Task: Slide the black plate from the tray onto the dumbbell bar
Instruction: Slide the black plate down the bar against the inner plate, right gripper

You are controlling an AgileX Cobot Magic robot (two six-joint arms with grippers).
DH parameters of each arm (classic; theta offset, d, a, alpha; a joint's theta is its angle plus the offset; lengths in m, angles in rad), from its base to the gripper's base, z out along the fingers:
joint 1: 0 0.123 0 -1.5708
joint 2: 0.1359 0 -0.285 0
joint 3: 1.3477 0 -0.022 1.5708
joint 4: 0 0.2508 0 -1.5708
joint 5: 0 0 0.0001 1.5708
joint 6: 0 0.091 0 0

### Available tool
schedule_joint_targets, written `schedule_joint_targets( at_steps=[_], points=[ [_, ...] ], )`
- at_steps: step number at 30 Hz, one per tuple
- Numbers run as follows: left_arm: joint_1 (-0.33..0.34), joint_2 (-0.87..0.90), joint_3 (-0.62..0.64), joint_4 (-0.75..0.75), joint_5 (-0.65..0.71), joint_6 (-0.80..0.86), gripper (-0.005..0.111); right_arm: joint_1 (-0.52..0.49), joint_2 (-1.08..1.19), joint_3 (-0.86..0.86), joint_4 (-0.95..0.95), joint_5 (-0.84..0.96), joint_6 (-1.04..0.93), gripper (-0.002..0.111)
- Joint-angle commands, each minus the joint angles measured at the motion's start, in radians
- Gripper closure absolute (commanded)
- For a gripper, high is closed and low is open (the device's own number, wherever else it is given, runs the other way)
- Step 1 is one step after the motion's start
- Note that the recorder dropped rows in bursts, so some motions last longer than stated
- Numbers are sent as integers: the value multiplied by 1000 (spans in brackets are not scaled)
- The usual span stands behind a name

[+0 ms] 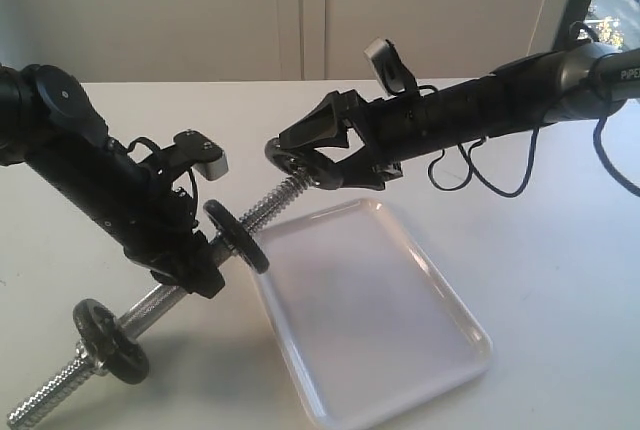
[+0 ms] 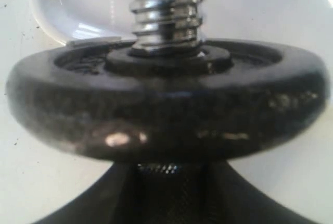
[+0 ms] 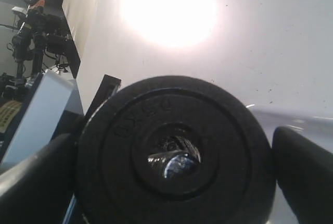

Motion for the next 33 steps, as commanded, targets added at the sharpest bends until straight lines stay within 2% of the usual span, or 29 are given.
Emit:
schedule_joint_targets(
  at_steps=[1,10,17,24,33],
  points=[
    [-4,-25,-20,-73,7,1,107,3,-22,-8,48,62,4,108],
    [-2,-25,-20,-67,-26,-62,107,1,-22,-8,66,62,-19,108],
    [-2,-25,-20,-71,-66,-112,107,1,-22,15,150,62,-84,108],
    [-2,-25,-20,-93,-78,-112,107,22,-22,87,263,62,-170,108],
    [-2,-25,-20,-94,-83,-112,107,60,-22,96,287,62,-192,108]
  ],
)
